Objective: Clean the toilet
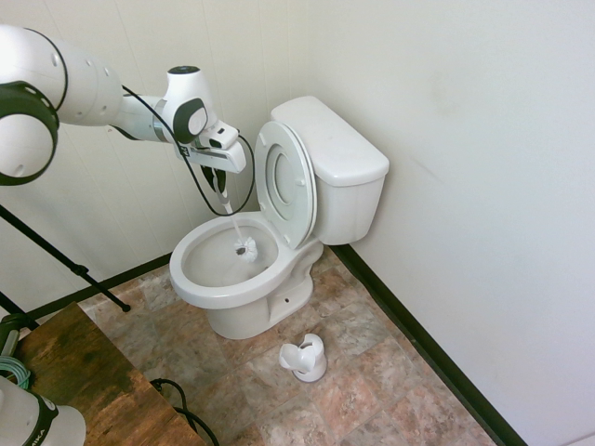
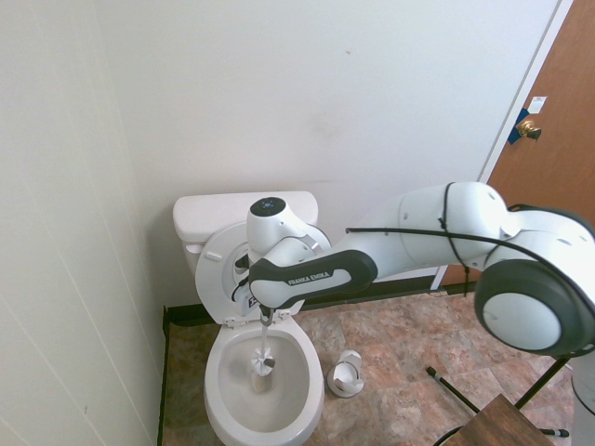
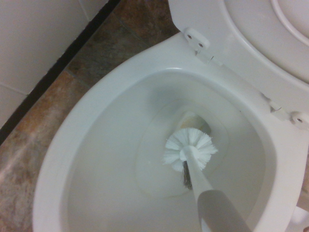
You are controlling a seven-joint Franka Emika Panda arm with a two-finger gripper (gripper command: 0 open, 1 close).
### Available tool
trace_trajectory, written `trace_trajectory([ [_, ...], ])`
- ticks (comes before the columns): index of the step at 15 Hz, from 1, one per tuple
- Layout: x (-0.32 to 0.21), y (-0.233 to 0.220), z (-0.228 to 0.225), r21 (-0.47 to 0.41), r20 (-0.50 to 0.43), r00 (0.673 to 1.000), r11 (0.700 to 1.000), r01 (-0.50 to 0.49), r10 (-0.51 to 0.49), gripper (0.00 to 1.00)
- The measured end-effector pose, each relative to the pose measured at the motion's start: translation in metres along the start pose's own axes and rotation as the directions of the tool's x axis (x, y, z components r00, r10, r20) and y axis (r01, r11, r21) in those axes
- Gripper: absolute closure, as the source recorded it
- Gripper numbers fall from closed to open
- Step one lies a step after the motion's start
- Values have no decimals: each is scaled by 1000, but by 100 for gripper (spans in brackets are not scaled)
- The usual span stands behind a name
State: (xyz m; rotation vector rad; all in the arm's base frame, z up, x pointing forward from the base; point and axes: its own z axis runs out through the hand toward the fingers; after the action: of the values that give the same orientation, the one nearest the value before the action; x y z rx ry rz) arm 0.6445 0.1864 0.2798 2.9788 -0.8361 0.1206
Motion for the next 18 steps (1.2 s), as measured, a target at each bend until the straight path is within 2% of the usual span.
trace_trajectory([
  [7, 23, -42, 60, -40, 8, 1000, 999, -19, 19, 100],
  [13, 25, -80, 71, -95, 9, 1000, 995, -9, 10, 100],
  [18, 0, -109, 85, -113, 22, 999, 993, 39, -37, 100],
])
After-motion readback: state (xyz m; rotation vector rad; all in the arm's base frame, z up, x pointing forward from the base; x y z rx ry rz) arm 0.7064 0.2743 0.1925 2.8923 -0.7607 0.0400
